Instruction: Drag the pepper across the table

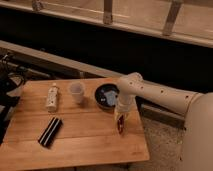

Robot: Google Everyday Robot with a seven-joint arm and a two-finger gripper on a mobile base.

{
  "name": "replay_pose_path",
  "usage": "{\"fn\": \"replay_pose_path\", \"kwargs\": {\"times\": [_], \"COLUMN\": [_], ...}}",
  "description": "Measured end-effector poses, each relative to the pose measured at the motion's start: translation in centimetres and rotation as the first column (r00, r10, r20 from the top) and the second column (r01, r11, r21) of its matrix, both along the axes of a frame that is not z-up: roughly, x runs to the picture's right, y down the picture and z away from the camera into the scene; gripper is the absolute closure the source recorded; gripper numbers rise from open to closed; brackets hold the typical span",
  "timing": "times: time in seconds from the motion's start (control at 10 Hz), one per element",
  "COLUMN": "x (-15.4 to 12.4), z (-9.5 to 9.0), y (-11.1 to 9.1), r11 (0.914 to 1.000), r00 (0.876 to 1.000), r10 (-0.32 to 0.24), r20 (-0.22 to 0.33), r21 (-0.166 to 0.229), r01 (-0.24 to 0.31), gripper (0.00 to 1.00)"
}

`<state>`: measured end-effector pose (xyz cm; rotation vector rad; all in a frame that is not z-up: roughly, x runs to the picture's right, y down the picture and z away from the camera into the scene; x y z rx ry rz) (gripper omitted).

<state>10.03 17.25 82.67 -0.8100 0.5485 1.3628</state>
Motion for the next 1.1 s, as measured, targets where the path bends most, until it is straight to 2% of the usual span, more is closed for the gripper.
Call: {"fn": "replay_pose_path", "kwargs": {"times": [0.1, 0.4, 0.5, 0.6, 0.7, 0.8, 1.1], "x": [1.2, 2.7, 3.2, 3.1, 2.7, 2.7, 3.5], "z": [0.1, 1.0, 1.2, 1.1, 0.9, 0.7, 1.0], "y": [0.1, 1.5, 2.1, 2.0, 1.3, 1.0, 1.9], "r11": [0.9998, 0.9930, 0.9927, 0.9947, 0.9963, 0.9961, 0.9943], "r00": [1.000, 0.996, 0.996, 0.997, 0.998, 0.998, 0.997], "r10": [0.011, 0.064, 0.061, 0.047, 0.044, 0.046, 0.055], "r20": [-0.021, -0.066, -0.068, -0.057, -0.048, -0.048, -0.062], "r21": [-0.015, -0.095, -0.100, -0.088, -0.072, -0.073, -0.088], "r01": [-0.011, -0.070, -0.067, -0.052, -0.047, -0.049, -0.060], "gripper": [0.98, 0.70, 0.67, 0.69, 0.78, 0.85, 0.88]}}
